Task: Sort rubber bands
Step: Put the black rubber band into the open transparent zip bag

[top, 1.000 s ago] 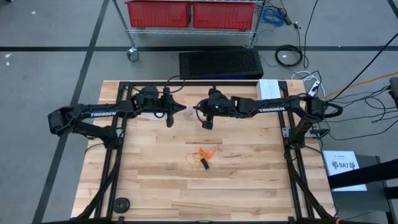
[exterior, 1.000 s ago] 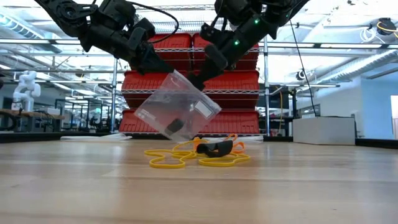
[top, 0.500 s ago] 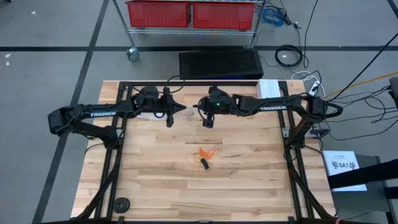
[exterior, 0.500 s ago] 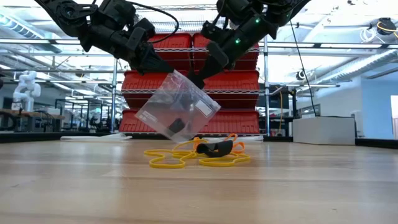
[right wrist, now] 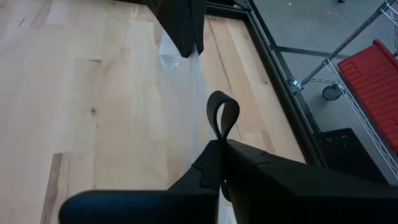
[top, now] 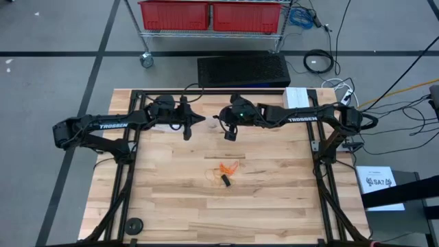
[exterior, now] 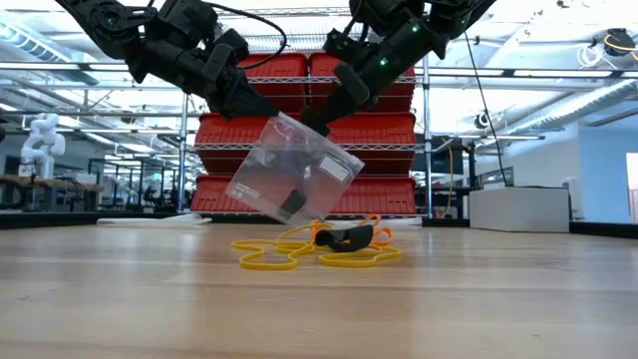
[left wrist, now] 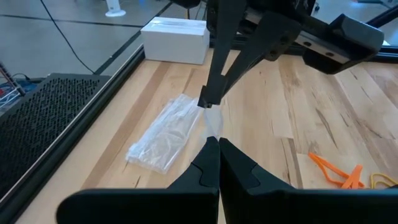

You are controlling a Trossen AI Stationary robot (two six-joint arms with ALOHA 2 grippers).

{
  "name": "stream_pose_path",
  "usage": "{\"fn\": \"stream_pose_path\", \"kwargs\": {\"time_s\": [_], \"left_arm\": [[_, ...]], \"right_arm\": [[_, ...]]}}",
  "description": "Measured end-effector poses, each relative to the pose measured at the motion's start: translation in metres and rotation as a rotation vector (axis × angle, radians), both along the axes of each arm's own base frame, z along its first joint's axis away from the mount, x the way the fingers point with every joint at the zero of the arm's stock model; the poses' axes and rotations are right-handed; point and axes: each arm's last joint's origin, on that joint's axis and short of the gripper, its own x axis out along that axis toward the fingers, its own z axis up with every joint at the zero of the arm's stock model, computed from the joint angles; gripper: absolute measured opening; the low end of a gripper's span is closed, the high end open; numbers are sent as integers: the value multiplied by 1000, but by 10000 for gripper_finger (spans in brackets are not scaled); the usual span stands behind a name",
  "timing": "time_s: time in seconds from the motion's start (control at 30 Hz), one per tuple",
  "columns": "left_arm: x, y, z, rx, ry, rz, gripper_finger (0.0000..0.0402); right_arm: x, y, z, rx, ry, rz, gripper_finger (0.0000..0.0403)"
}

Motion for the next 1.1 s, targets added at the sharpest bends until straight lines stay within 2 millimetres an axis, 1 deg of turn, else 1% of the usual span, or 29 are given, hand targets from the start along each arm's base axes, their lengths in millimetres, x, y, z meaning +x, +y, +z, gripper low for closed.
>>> {"fn": "stream_pose_path", "kwargs": {"time_s": [0.2,0.43,0.73,1.0,1.1], "left_arm": [[0,0,0,3,1,9,0],[0,0,0,6,-2,13,0],[0,0,0,4,-2,13,0],[0,0,0,0,0,4,0],[0,0,0,1,-3,4,0]], "right_arm": [[2,7,-4,5,8,20,0],[1,7,-11,35,18,-2,0],[8,-7,-35,112,41,10,0],[4,-27,-29,134,-14,-55,0],[4,-29,-28,162,-35,-24,0]]}}
